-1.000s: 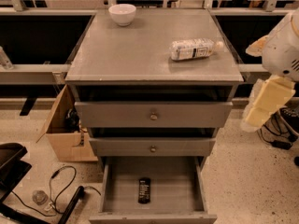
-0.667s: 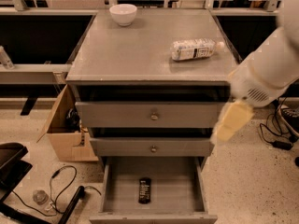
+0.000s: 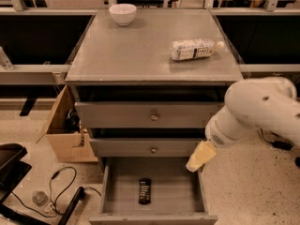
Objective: Pick rxbar chocolate from bottom drawer and place on counter
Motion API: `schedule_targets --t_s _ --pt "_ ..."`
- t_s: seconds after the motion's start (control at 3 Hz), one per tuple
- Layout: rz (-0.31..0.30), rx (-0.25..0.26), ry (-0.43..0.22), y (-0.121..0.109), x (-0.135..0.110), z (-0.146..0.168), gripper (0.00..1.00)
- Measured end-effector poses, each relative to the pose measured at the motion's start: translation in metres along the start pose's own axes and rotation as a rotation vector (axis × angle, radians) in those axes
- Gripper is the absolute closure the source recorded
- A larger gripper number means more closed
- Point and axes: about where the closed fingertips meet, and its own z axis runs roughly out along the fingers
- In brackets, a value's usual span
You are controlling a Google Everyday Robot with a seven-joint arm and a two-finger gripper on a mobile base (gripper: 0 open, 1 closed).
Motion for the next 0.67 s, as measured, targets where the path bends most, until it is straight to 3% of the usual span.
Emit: schedule_targets --t_s 0.33,0.67 --pt "0.061 0.081 0.002 -0.008 0.004 0.0491 0.0" --pt "0.121 0.115 -0.019 -0.0145 0.0006 0.0512 0.0"
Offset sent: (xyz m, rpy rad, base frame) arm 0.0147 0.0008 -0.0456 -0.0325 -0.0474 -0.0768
